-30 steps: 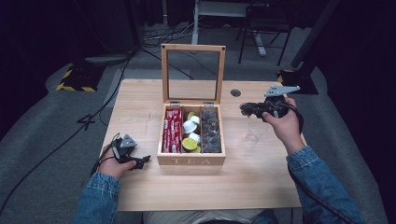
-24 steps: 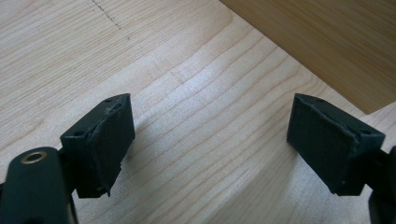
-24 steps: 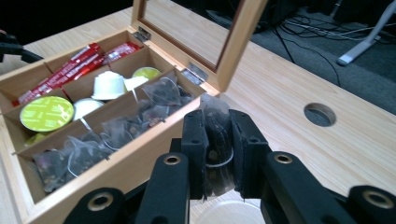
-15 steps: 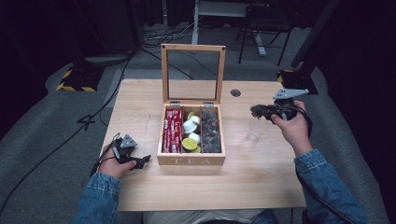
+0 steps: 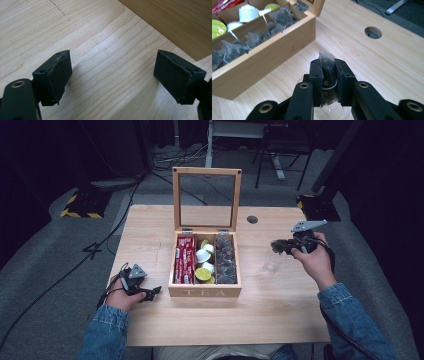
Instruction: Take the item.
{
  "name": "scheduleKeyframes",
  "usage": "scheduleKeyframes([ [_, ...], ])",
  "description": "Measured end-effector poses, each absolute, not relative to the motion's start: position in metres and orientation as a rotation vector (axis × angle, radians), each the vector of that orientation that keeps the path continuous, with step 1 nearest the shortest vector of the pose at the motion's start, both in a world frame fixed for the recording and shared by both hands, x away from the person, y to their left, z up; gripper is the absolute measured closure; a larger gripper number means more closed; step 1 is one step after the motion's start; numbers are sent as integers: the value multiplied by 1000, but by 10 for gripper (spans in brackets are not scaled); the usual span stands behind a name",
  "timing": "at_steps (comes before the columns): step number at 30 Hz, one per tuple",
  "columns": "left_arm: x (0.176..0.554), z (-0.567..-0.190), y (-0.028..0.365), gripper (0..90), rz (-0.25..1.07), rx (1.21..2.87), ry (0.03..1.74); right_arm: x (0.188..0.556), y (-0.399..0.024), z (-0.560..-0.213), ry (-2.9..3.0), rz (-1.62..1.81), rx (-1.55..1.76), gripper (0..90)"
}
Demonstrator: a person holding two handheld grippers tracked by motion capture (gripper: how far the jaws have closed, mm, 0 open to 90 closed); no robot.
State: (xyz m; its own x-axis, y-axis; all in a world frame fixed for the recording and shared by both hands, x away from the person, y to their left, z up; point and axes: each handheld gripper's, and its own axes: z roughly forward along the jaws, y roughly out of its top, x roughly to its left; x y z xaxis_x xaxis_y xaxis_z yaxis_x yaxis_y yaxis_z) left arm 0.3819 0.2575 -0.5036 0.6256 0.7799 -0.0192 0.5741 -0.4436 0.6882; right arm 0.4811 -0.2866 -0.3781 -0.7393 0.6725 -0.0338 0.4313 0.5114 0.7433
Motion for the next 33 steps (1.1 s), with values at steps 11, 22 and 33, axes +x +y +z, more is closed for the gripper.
scheduleKeyframes([
  [11, 383, -504, 257, 153, 389, 2175, 1059, 483, -287, -393, 2502, 998, 959, 772],
  [22, 384, -504, 257, 152, 388, 2172, 1059, 482, -291, -398, 2471, 1027, 1030, 464],
  [33, 385, -504, 257, 152, 394, 2176, 1055, 479, -297, -398, 2409, 1103, 1048, 397],
])
